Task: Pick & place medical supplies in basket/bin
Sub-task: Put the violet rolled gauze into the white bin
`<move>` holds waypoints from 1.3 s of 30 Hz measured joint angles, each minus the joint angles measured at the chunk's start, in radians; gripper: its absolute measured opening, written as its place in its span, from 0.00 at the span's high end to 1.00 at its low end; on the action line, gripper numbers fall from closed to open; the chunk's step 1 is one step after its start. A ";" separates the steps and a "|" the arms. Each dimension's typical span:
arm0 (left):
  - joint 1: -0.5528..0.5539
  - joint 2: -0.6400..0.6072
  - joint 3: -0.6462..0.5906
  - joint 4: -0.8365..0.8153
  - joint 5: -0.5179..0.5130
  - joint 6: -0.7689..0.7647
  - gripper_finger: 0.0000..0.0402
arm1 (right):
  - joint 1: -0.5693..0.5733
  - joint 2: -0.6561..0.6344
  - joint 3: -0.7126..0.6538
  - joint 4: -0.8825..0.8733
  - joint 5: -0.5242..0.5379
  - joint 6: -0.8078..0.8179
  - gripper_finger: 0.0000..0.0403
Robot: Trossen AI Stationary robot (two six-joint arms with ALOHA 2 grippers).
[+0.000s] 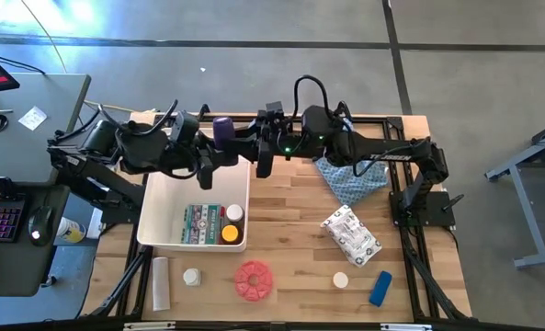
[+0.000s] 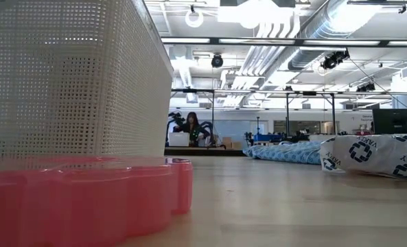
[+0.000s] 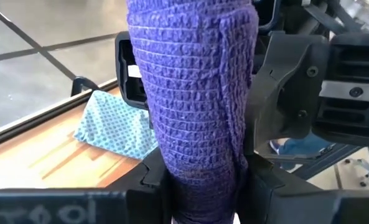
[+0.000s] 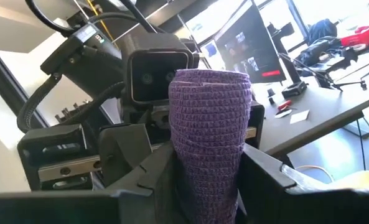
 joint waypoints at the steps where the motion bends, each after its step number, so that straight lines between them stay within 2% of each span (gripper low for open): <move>1: 0.000 -0.003 0.000 -0.012 0.001 0.000 0.61 | -0.004 0.000 0.000 -0.002 -0.012 0.001 0.65; 8: 0.000 -0.028 -0.004 -0.107 0.064 -0.028 0.64 | -0.022 -0.006 -0.001 -0.100 -0.080 0.030 0.65; 11: -0.001 -0.063 -0.005 -0.173 0.059 -0.038 0.64 | -0.023 -0.018 0.000 -0.183 -0.100 0.053 0.61; 18: 0.000 -0.125 -0.001 -0.436 0.056 -0.192 0.63 | -0.017 -0.016 0.000 -0.332 -0.286 0.133 0.52; 20: -0.001 -0.121 -0.004 -0.499 0.036 -0.261 0.64 | -0.009 -0.017 0.000 -0.339 -0.303 0.133 0.51; 22: 0.003 -0.123 -0.003 -0.567 -0.026 -0.344 0.64 | -0.002 -0.021 0.000 -0.339 -0.308 0.132 0.50; 24: 0.034 -0.103 -0.001 -0.629 -0.091 -0.428 0.63 | 0.001 -0.021 0.001 -0.339 -0.310 0.133 0.50; 26: 0.076 -0.081 -0.005 -0.644 -0.097 -0.476 0.62 | 0.001 -0.022 0.001 -0.346 -0.311 0.141 0.51; 31: 0.161 -0.040 -0.133 -0.541 0.093 -0.415 0.62 | 0.003 -0.043 0.001 -0.337 -0.306 0.209 0.52; 35: 0.235 -0.041 -0.320 -0.455 0.237 -0.371 0.63 | 0.026 -0.076 0.001 -0.342 -0.274 0.191 0.52; 39: 0.339 -0.057 -0.530 -0.283 0.419 -0.311 0.64 | 0.052 -0.109 0.001 -0.353 -0.239 0.149 0.52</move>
